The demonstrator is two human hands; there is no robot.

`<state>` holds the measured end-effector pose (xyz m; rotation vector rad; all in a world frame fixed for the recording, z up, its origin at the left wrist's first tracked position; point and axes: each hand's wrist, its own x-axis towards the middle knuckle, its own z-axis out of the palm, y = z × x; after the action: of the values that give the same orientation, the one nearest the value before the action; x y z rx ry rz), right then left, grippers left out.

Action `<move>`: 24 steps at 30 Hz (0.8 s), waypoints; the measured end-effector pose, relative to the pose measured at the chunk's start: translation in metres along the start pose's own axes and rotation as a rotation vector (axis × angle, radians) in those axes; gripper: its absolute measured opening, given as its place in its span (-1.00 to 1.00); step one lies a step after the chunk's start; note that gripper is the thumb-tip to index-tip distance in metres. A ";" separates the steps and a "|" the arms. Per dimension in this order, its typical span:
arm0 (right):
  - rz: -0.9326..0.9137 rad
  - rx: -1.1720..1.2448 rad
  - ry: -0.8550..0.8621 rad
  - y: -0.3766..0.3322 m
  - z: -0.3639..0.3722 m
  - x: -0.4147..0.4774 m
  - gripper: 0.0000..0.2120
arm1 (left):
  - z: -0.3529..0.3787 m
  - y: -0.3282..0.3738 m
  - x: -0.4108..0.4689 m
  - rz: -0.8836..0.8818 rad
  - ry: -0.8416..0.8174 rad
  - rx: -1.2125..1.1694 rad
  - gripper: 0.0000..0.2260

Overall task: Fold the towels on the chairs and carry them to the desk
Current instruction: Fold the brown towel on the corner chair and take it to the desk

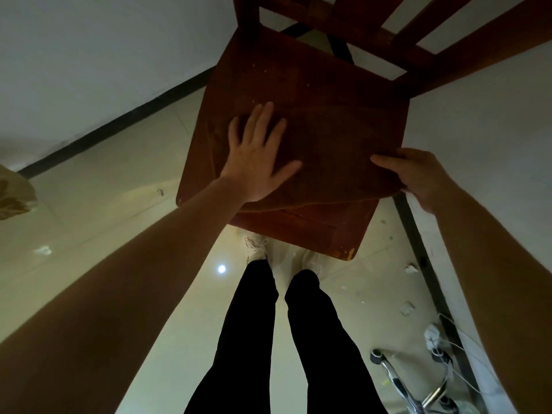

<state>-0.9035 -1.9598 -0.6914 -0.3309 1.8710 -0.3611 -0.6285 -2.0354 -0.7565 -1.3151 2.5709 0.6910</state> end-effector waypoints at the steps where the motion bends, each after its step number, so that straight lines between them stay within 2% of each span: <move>1: -0.013 0.008 -0.008 -0.003 0.000 -0.005 -0.41 | 0.000 -0.008 -0.013 -0.074 0.082 -0.004 -0.33; 2: -0.034 0.014 -0.009 -0.006 0.000 -0.008 -0.42 | 0.001 -0.018 -0.025 -0.160 0.127 -0.001 -0.39; 4: -0.097 -0.002 0.020 -0.014 0.007 -0.016 -0.47 | 0.006 -0.042 -0.050 -0.281 0.074 0.058 -0.39; 7: -0.250 -0.094 0.091 -0.030 0.030 -0.031 -0.50 | 0.021 -0.070 -0.071 -0.246 -0.111 0.180 -0.33; 9: -0.364 -0.135 0.107 -0.044 0.053 -0.043 -0.52 | 0.027 -0.076 -0.071 -0.228 -0.115 0.125 -0.34; 12: -0.463 -0.217 0.101 -0.057 0.099 -0.058 -0.56 | 0.022 -0.067 -0.067 -0.311 0.091 -0.133 -0.46; 16: -0.555 -0.446 0.060 -0.060 0.172 -0.059 -0.53 | 0.003 -0.062 -0.067 -0.698 0.456 -0.610 -0.63; 18: -0.563 -0.603 -0.023 -0.051 0.213 -0.053 -0.52 | -0.001 -0.070 -0.069 -0.922 0.524 -0.847 -0.69; 20: -0.542 -0.692 -0.121 -0.035 0.248 -0.045 -0.47 | -0.003 -0.083 -0.076 -1.068 0.546 -1.056 -0.74; 22: -0.525 -0.680 -0.181 -0.023 0.262 -0.039 -0.39 | -0.004 -0.093 -0.084 -1.112 0.538 -1.121 -0.75; 24: -0.506 -0.557 -0.232 -0.019 0.257 -0.038 -0.37 | -0.006 -0.100 -0.093 -1.101 0.521 -1.103 -0.76</move>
<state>-0.6469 -1.9842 -0.7304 -1.1839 1.6133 -0.1182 -0.4929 -2.0219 -0.7505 -3.0746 1.0392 1.6399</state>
